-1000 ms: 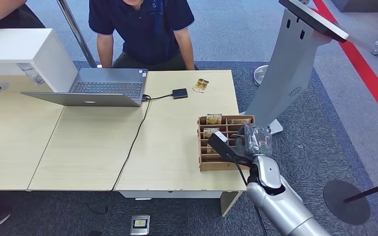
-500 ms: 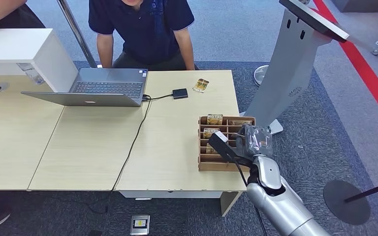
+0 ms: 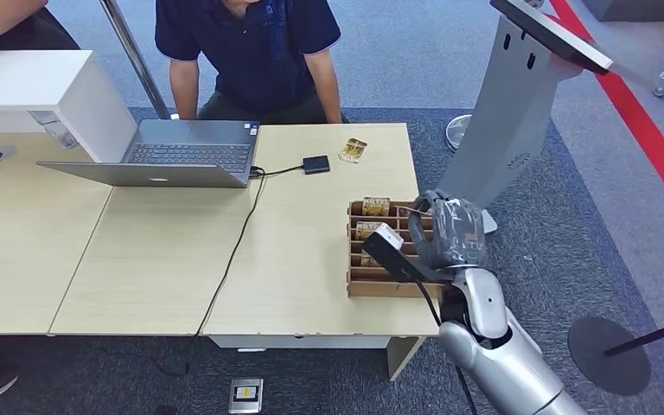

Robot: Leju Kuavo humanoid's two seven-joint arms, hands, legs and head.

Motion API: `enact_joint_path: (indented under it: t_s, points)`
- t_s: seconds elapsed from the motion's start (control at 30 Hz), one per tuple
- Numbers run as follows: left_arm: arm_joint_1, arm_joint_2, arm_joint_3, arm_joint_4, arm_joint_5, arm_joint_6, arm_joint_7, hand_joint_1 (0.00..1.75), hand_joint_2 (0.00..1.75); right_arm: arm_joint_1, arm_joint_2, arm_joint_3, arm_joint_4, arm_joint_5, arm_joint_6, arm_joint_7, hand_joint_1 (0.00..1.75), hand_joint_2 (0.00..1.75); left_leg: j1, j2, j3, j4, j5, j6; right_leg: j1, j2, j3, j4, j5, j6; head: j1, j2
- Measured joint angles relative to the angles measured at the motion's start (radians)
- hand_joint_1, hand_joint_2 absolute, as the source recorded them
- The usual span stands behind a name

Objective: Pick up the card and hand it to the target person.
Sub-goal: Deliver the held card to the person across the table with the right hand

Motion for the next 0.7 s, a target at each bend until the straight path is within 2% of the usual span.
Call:
enact_joint_path:
  t_s: [0.2, 0.37, 0.53, 0.7]
  points:
    - [-0.003, 0.001, 0.000, 0.000, -0.004, -0.004, -0.004, 0.00, 1.75, 0.001, -0.012, -0.007, -0.105, -0.002, -0.014, -0.068, 1.75, 1.75, 0.000, 0.000, 0.000, 0.000, 0.000, 0.000, 0.000, 0.000, 0.000, 0.000, 0.000, 0.000, 0.000, 0.000]
    - [-0.018, 0.002, 0.000, 0.000, -0.028, -0.017, 0.007, 0.00, 1.75, -0.035, -0.003, 0.003, -0.114, -0.001, 0.034, -0.141, 1.75, 1.75, 0.000, 0.000, -0.001, 0.000, 0.000, 0.000, 0.000, 0.000, 0.000, 0.000, 0.000, 0.000, 0.000, 0.000]
    - [-0.049, 0.000, -0.002, 0.000, -0.038, -0.031, 0.028, 0.00, 1.75, -0.142, 0.056, 0.039, 0.002, 0.022, 0.043, -0.239, 1.75, 1.75, 0.000, 0.000, -0.001, 0.000, 0.001, -0.001, 0.000, 0.000, 0.001, 0.001, 0.001, 0.000, 0.000, 0.000]
    - [-0.076, -0.003, -0.004, 0.000, -0.041, -0.033, 0.033, 0.00, 1.75, -0.272, 0.147, 0.077, 0.213, 0.017, -0.011, -0.304, 1.75, 1.75, 0.000, -0.001, -0.001, 0.000, 0.001, -0.001, 0.000, 0.000, 0.000, 0.001, 0.001, 0.000, 0.000, 0.000]
